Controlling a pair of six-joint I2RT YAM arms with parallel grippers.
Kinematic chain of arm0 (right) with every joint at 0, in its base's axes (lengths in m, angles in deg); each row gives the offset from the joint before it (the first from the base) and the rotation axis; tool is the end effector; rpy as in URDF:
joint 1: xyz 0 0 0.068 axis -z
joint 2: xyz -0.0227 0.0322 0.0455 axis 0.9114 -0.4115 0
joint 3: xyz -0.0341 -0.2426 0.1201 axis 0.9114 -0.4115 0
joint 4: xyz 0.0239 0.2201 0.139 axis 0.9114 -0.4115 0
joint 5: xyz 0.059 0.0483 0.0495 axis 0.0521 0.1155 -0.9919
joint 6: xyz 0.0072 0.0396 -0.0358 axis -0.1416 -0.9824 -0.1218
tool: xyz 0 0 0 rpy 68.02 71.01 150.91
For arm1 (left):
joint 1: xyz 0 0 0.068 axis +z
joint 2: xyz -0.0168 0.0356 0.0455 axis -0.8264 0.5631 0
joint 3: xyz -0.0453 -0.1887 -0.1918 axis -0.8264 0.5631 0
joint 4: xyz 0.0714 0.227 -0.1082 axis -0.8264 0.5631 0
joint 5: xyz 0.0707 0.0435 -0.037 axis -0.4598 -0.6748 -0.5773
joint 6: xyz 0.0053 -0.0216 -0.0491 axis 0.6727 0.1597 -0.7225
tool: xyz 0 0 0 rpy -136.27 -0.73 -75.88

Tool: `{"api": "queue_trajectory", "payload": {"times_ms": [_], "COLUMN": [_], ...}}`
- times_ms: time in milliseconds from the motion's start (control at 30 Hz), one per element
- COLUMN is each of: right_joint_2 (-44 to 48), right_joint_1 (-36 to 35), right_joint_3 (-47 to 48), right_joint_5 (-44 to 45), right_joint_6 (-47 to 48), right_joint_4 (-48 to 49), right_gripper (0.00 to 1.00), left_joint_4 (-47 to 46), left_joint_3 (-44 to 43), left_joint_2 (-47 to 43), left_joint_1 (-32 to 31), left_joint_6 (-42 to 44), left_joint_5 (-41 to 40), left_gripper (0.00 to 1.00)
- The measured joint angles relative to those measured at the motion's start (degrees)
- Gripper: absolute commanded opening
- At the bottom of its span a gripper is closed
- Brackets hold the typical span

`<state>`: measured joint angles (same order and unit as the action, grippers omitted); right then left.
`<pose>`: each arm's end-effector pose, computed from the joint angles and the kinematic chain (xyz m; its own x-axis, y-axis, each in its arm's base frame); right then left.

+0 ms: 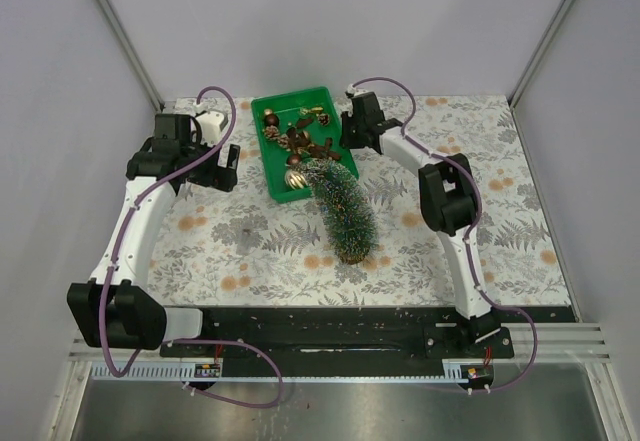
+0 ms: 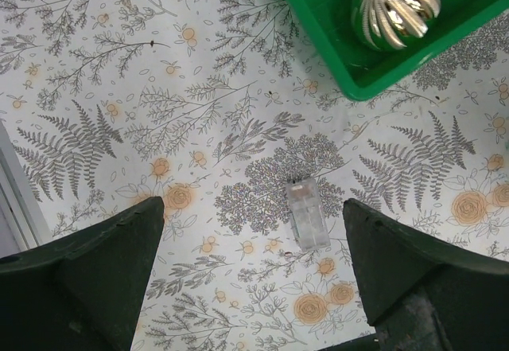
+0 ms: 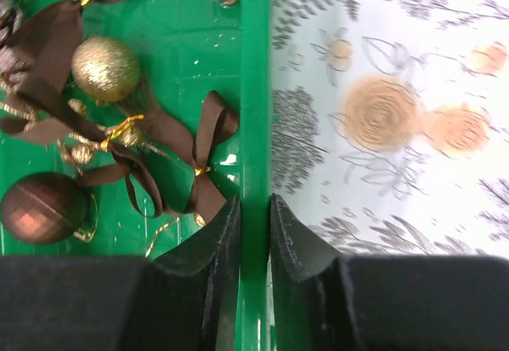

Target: Decorate the small christmas tree

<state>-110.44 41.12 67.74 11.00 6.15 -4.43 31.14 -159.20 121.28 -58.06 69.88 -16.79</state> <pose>0.4967 0.2306 0.1812 -0.6779 -0.0532 -0.7333 -0.3251 0.9163 0.2341 0.2689 -0.0177 0.3419 -0.6899 0.2359 -0.6844 0.3205 0.9472 0.0034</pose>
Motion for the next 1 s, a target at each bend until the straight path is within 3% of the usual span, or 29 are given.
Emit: {"api": "queue_trajectory", "payload": {"times_ms": [200,500,733,1000], "right_joint_2": [6.38,16.31,26.84,34.86], "right_joint_1": [2.01,9.07,14.14,17.88], "right_joint_3": [-11.02,-26.73,-41.31,-48.96], "right_joint_5": [6.49,17.4,22.69,26.69], "right_joint_6": [-0.37,-3.85,-7.5,-10.78], "right_joint_4": [4.46,8.44,9.53,3.8], "right_gripper": [0.04,0.01,0.02,0.14], "left_joint_4": [-0.04,-0.04,-0.02,-0.11], "left_joint_3": [0.0,0.66,0.96,1.46], "left_joint_2": [-0.83,-2.64,-3.43,-4.42], "left_joint_1": [0.0,0.0,0.0,0.0], "left_joint_6": [0.0,0.09,1.31,2.14], "left_joint_5": [0.07,0.83,1.25,2.32], "left_gripper": [0.99,0.99,0.99,0.99]}}
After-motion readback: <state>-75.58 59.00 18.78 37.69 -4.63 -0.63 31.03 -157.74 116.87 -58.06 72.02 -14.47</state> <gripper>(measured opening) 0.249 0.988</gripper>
